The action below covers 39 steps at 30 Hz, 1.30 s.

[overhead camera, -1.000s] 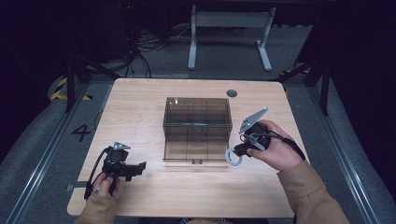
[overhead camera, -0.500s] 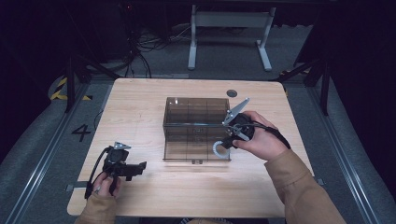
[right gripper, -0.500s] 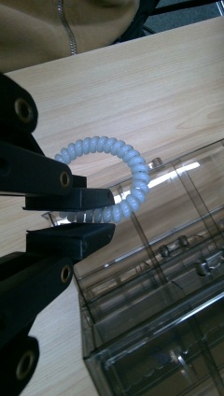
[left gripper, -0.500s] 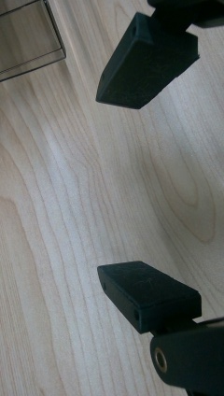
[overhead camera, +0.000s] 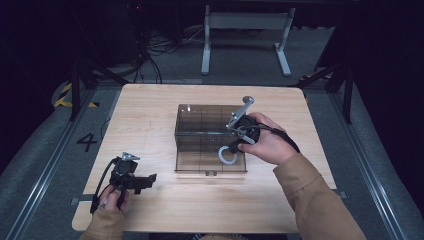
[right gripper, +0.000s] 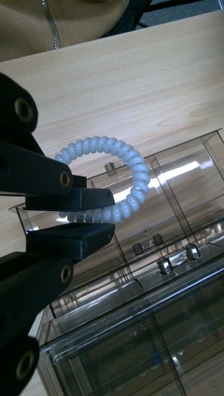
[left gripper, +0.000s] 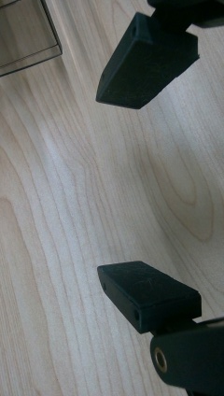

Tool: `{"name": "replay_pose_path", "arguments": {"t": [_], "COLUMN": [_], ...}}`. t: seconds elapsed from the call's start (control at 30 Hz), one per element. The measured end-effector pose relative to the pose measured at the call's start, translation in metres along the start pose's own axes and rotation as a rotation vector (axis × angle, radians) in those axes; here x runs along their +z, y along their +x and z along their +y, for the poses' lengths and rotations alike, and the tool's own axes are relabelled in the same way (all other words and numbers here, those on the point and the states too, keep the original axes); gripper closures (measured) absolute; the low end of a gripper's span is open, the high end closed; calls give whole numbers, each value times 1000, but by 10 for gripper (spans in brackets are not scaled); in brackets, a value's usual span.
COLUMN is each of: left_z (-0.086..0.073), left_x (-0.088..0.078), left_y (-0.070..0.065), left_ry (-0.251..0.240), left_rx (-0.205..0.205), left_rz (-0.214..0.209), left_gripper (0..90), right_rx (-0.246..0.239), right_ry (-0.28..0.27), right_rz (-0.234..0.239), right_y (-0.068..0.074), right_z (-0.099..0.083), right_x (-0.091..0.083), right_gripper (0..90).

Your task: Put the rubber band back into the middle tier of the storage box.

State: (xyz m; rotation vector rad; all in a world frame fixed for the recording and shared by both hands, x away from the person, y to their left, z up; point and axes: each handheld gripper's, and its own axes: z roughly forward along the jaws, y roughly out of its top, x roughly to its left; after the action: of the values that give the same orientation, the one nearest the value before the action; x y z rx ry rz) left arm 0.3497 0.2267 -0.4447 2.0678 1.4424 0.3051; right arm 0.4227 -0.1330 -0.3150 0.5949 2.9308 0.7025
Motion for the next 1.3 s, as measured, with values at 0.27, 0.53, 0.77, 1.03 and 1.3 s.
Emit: {"name": "replay_pose_path", "arguments": {"t": [0.27, 0.53, 0.77, 1.03, 1.3], "left_z": [-6, -11, -13, -13, -12], "left_x": [-5, -9, -10, -11, -10], "left_y": [4, 8, 9, 10, 8], "left_ry": [1, -2, 0, -4, -5], "left_rx": [-15, -32, -32, -35, -30], "left_rz": [8, 19, 20, 22, 16], "left_gripper": [159, 159, 159, 159, 159], "right_rx": [-10, -26, -33, -40, -47], "right_ry": [8, 14, 20, 21, 60], "right_rz": [0, 7, 14, 7, -4], "right_y": [-2, -3, -5, -5, -6], "right_z": [11, 24, 34, 41, 42], "right_x": [5, 12, 20, 29, 43], "right_gripper": [823, 823, 823, 823, 823]}}
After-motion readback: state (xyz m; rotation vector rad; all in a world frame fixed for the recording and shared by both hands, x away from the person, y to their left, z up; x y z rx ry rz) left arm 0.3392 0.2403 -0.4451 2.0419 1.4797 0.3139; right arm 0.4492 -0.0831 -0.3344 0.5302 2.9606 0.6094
